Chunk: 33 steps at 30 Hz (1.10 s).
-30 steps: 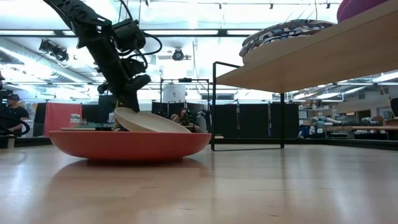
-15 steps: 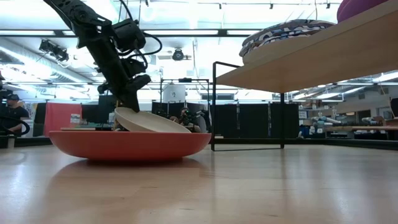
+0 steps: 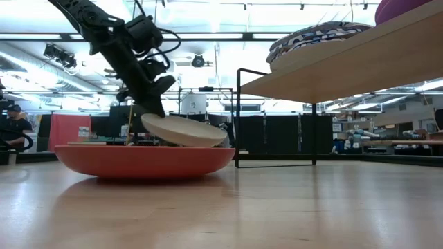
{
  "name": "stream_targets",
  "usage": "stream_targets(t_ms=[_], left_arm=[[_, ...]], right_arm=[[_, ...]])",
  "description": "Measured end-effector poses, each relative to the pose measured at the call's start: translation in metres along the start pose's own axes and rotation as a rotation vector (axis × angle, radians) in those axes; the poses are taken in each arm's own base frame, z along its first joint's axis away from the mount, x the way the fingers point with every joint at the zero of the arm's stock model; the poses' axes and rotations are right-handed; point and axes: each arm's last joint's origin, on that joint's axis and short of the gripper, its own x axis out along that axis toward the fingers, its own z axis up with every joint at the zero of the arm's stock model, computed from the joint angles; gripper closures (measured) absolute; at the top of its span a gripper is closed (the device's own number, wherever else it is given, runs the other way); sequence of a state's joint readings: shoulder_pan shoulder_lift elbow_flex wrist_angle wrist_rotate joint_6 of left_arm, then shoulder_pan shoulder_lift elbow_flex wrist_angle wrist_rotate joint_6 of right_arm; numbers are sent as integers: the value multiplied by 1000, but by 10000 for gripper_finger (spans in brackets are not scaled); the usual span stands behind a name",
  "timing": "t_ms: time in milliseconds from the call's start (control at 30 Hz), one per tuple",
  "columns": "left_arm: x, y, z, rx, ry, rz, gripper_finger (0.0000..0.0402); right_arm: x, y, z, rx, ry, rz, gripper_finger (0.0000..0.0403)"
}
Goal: Place and stack plates onto a shelf
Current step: Stack the gray plate on top of the pink plate on the shelf
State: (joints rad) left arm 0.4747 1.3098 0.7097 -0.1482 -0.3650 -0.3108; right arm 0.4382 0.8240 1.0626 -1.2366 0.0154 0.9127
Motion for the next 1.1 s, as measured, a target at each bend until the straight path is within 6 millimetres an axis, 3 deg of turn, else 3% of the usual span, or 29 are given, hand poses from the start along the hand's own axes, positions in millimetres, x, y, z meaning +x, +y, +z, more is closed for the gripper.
stream_targets(t_ms=[267,667,867,1100], left_arm=[[-1,-3,12,-48,-118,-31,388],[-6,-5,34,-143,-355,-2,388],[-11,-7,44,-190,-464,-30,388],[-16,-8,53,-231,-560,-60,388]], right_arm=[[-15,-14,0,10,-133,-19,245],[-39,-37,17,169,-709,-352,245],[-48,-30,39,101,-887,-352,245],[-55,-20,78,15,-1104,-403,245]])
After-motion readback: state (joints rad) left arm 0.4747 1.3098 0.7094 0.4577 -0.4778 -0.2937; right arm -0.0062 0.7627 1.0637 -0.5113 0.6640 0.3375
